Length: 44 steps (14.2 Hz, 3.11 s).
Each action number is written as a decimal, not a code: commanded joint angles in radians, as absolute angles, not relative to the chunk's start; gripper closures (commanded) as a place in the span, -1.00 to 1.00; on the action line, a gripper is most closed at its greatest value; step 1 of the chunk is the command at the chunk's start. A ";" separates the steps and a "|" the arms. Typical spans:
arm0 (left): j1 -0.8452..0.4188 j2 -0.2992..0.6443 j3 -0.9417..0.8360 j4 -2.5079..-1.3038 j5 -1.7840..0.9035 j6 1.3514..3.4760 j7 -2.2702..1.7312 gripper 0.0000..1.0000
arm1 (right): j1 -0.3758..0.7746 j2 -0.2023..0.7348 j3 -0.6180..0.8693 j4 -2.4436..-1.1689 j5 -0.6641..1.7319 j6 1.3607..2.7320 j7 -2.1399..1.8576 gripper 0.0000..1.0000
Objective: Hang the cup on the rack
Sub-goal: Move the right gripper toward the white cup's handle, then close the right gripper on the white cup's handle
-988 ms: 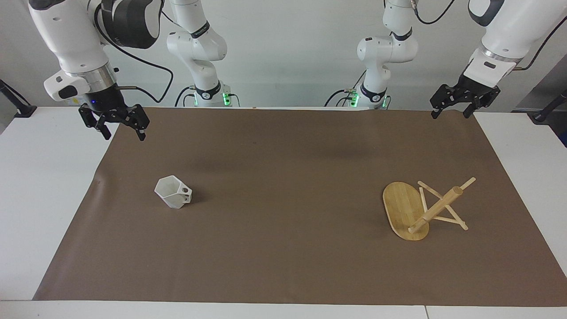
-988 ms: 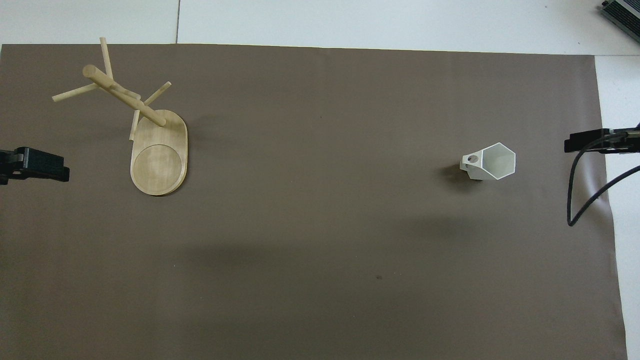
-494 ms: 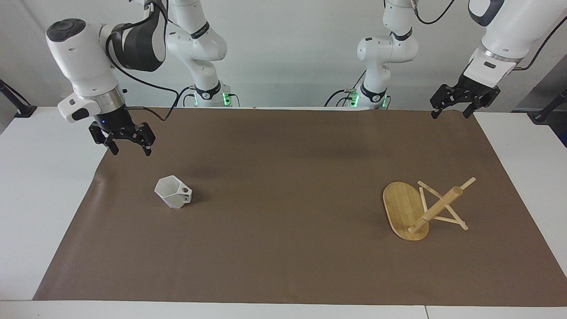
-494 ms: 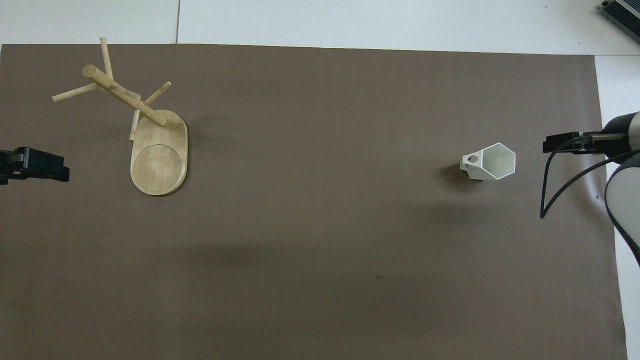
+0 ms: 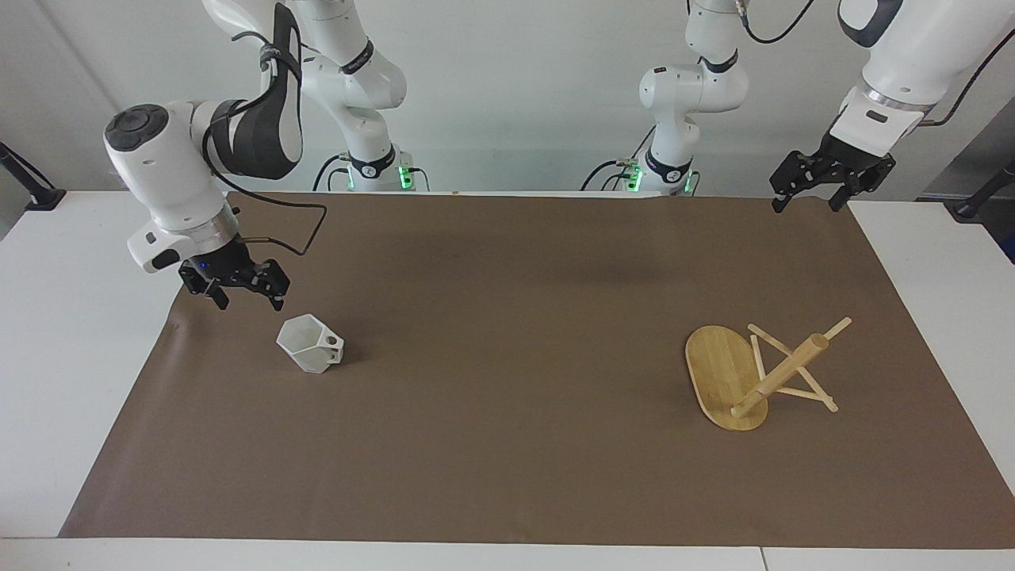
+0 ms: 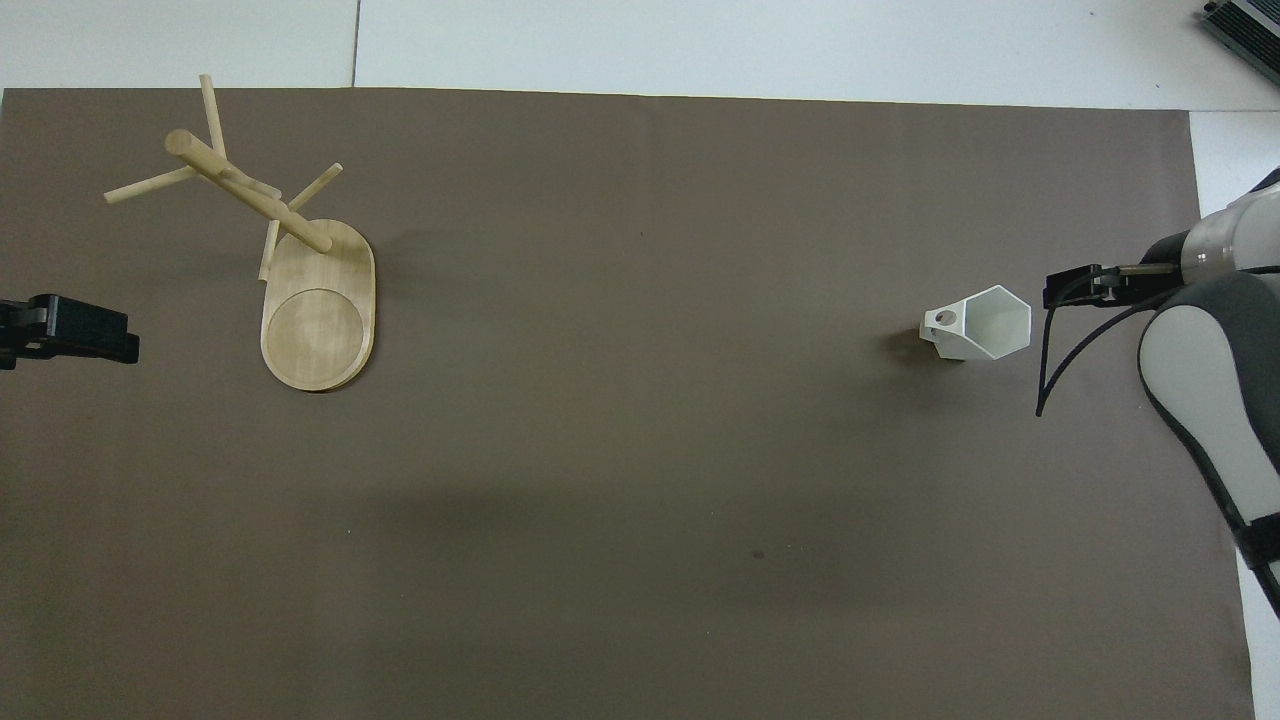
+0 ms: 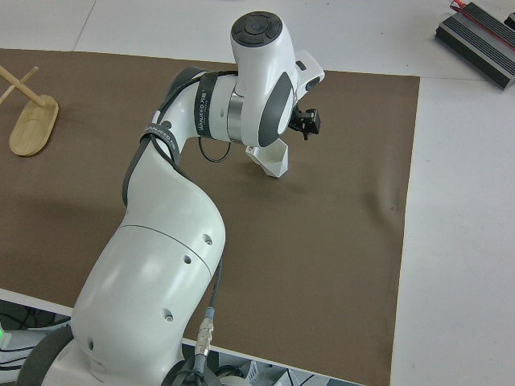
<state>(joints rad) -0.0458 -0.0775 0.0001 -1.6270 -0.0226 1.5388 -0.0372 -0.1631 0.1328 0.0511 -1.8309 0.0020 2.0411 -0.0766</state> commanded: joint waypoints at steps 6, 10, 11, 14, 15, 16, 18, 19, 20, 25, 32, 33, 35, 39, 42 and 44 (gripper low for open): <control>-0.043 -0.100 -0.002 -1.649 -0.025 1.536 -0.046 -1.00 | -0.160 0.204 0.044 -1.899 -0.023 2.220 -0.017 -1.00; -0.043 -0.100 -0.002 -1.649 -0.025 1.536 -0.046 -1.00 | -0.160 0.222 0.044 -1.911 -0.023 2.249 -0.002 -1.00; -0.043 -0.100 -0.002 -1.651 -0.025 1.536 -0.046 -1.00 | -0.160 0.225 0.044 -1.917 -0.023 2.253 0.011 -1.00; -0.043 -0.100 -0.002 -1.651 -0.025 1.536 -0.046 -1.00 | -0.160 0.216 0.044 -1.948 -0.023 2.263 0.026 -1.00; -0.043 -0.100 -0.002 -1.649 -0.025 1.536 -0.046 -1.00 | -0.160 0.216 0.044 -1.951 -0.023 2.264 0.026 -1.00; -0.043 -0.100 -0.002 -1.651 -0.025 1.536 -0.046 -1.00 | -0.160 0.216 0.044 -1.953 -0.023 2.264 0.026 -1.00; -0.043 -0.100 -0.002 -1.649 -0.025 1.536 -0.046 -1.00 | -0.160 0.218 0.044 -1.974 -0.023 2.279 0.026 -1.00; -0.043 -0.100 -0.002 -1.649 -0.025 1.536 -0.046 -1.00 | -0.160 0.219 0.044 -1.982 -0.023 2.286 0.026 -1.00; -0.043 -0.100 -0.002 -1.649 -0.025 1.536 -0.046 -1.00 | -0.160 0.219 0.044 -1.982 -0.023 2.284 0.026 -1.00; -0.043 -0.100 0.002 -1.649 -0.025 1.536 -0.046 -1.00 | -0.160 0.218 0.044 -1.982 -0.021 2.273 0.034 -1.00; -0.043 -0.100 -0.002 -1.649 -0.025 1.536 -0.046 -1.00 | -0.160 0.218 0.044 -1.982 -0.021 2.267 0.066 -0.23; -0.043 -0.100 -0.002 -1.649 -0.025 1.536 -0.046 -1.00 | -0.160 0.218 0.044 -1.982 -0.021 2.267 0.066 -0.11; -0.043 -0.100 -0.002 -1.651 -0.025 1.536 -0.046 -1.00 | -0.160 0.218 0.044 -1.982 -0.021 2.266 0.069 0.05; -0.043 -0.100 -0.002 -1.649 -0.025 1.536 -0.046 -1.00 | -0.160 0.218 0.044 -1.980 -0.017 2.267 0.069 0.47; -0.043 -0.100 0.002 -1.649 -0.025 1.536 -0.046 -1.00 | -0.160 0.219 0.044 -1.979 -0.008 2.269 0.132 0.65; -0.043 -0.100 -0.002 -1.651 -0.025 1.536 -0.046 -1.00 | -0.160 0.219 0.044 -1.979 -0.008 2.267 0.146 0.86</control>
<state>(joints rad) -0.0458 -0.0775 0.0001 -1.6271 -0.0226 1.5388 -0.0373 -0.1626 0.2297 0.0477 -1.9651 0.0020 2.2579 0.1107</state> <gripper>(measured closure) 0.000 0.846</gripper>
